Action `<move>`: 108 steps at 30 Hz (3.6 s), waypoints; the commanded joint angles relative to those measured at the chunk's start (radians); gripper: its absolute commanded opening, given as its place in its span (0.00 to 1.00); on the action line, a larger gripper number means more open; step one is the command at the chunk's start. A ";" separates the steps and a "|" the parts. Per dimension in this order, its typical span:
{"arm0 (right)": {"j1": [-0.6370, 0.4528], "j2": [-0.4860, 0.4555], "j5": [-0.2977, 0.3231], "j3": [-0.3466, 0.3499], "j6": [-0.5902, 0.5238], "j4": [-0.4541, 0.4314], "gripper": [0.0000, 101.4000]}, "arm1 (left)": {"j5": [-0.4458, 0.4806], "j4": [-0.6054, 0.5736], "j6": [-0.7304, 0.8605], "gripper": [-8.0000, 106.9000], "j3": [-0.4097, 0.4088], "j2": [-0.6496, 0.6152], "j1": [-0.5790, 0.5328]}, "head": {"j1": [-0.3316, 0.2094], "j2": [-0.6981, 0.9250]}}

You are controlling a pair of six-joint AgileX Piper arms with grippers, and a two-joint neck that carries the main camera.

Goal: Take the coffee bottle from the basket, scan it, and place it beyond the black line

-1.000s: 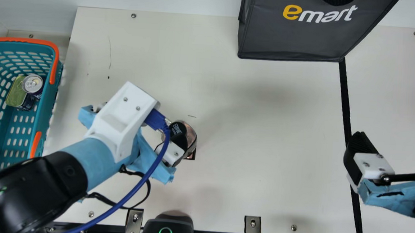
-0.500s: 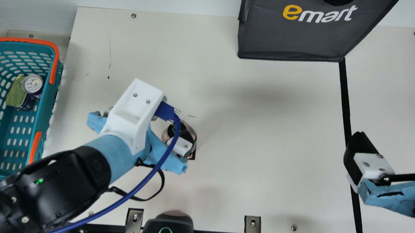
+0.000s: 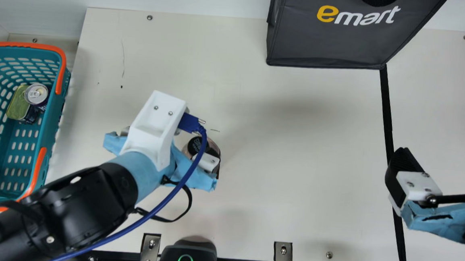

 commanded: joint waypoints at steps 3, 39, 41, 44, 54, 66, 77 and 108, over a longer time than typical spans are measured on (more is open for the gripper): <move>0.000 0.000 0.000 0.000 0.000 0.000 0.90 | 0.000 -0.006 -0.013 0.85 -0.008 0.010 -0.002 | -0.017 0.002; 0.000 0.000 -0.001 0.000 0.000 0.000 0.90 | -0.041 -0.034 -0.081 0.85 -0.024 0.098 0.000 | -0.017 0.002; 0.000 0.000 -0.001 0.000 0.000 0.000 0.90 | -0.043 -0.035 -0.083 0.85 -0.022 0.100 0.001 | -0.017 0.002; 0.000 0.000 -0.001 0.000 0.000 0.000 0.90 | -0.045 -0.038 -0.087 0.85 -0.020 0.104 0.003 | -0.017 0.002; 0.000 0.000 -0.001 0.000 0.000 0.000 0.90 | -0.047 -0.039 -0.092 0.27 -0.016 0.106 0.007 | -0.017 0.002; 0.000 0.000 0.000 0.000 0.000 0.000 0.90 | -0.113 -0.053 0.110 0.16 0.039 0.034 0.009 | -0.017 0.002; 0.000 0.000 0.000 0.000 0.000 0.000 0.90 | -0.163 -0.140 0.387 0.16 0.091 -0.046 0.080 | -0.017 0.002; 0.000 0.000 0.000 0.000 0.000 0.000 0.90 | -0.140 -0.581 1.193 0.16 0.093 -0.121 0.289 | -0.017 0.002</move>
